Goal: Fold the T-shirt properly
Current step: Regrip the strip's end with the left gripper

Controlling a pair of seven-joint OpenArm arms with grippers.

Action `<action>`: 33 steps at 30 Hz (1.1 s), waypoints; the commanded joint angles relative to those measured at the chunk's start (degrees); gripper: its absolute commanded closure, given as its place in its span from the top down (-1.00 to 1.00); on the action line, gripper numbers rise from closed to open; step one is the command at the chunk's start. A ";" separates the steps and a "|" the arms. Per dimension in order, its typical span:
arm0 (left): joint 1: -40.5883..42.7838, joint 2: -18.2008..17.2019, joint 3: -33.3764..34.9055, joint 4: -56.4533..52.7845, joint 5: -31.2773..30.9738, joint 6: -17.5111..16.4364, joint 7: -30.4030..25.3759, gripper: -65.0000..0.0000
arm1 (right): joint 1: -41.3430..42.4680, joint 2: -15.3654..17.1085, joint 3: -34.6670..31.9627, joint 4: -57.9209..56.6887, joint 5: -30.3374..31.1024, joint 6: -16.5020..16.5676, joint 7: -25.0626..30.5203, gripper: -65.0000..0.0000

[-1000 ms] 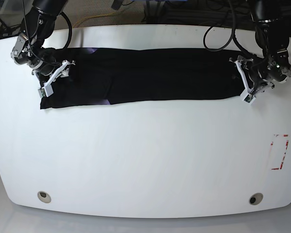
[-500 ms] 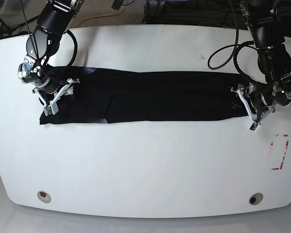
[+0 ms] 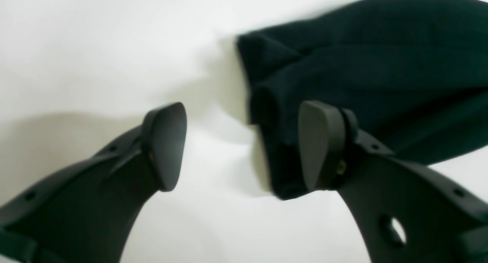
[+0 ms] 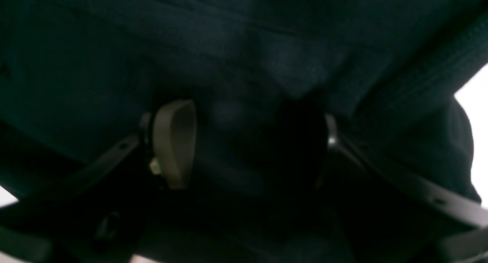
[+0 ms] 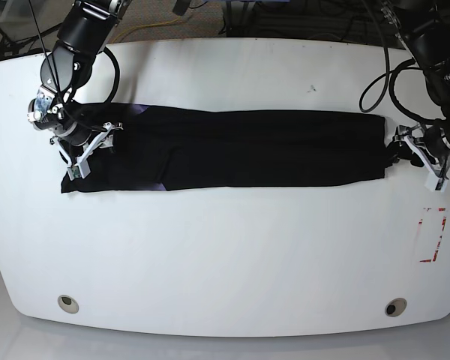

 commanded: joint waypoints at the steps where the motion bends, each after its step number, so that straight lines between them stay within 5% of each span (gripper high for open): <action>1: -0.50 -0.91 -0.12 -0.45 -0.92 -0.06 -0.68 0.32 | 0.46 0.57 0.23 0.51 -0.46 -0.10 -0.48 0.19; 26: -0.76 6.30 0.05 -6.60 -0.57 -0.06 -3.66 0.29 | 0.55 0.39 0.23 0.33 -0.37 -0.10 -0.48 0.19; 29: -0.67 6.30 1.02 -6.60 -0.57 -0.06 -4.02 0.04 | 0.55 0.39 0.32 0.33 -0.37 -0.10 -0.48 0.19; 33: -0.58 6.21 3.48 -5.99 -0.57 -0.06 -4.02 -0.72 | 0.46 0.39 0.58 0.25 -0.37 -0.10 -0.48 0.19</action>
